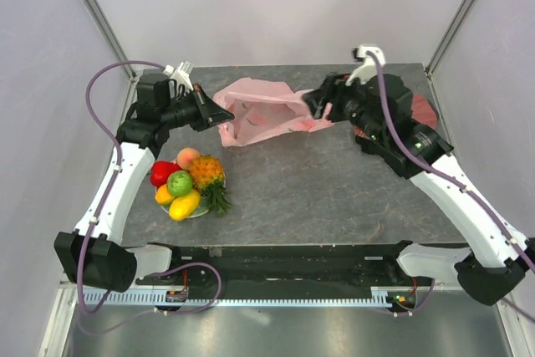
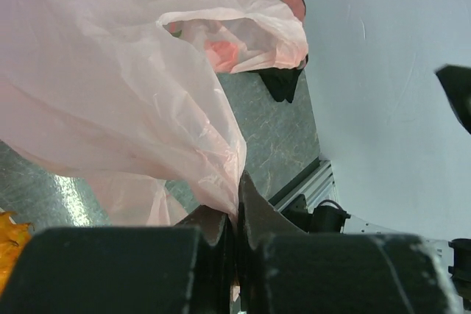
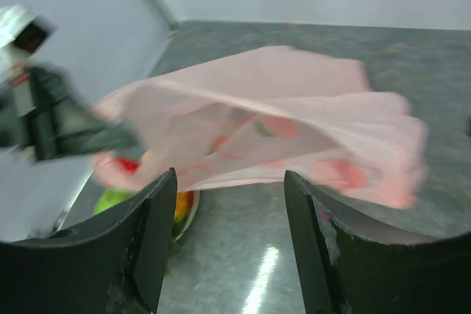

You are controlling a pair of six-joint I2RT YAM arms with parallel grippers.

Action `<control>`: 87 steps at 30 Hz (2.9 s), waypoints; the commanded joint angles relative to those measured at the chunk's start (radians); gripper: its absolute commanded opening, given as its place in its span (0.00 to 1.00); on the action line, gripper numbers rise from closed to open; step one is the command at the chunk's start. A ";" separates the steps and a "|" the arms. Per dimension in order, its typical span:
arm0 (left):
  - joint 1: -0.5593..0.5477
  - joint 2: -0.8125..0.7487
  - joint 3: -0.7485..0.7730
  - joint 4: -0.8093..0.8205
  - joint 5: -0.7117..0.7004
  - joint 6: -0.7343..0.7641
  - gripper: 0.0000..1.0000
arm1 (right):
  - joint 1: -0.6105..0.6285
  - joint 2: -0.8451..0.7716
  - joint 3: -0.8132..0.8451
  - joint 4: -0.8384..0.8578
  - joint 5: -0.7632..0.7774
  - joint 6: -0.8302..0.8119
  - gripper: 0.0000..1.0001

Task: Place the fruits into the plastic bag

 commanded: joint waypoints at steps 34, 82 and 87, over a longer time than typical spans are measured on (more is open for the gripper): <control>0.074 0.094 0.091 0.000 0.010 0.061 0.02 | 0.621 0.727 0.025 0.210 0.021 -0.055 0.60; 0.080 0.100 0.116 -0.099 -0.023 0.245 0.02 | 0.648 1.046 0.527 0.285 -0.122 -0.428 0.98; 0.080 0.088 0.111 -0.110 -0.020 0.251 0.02 | 0.648 1.063 0.537 0.276 -0.085 -0.476 0.98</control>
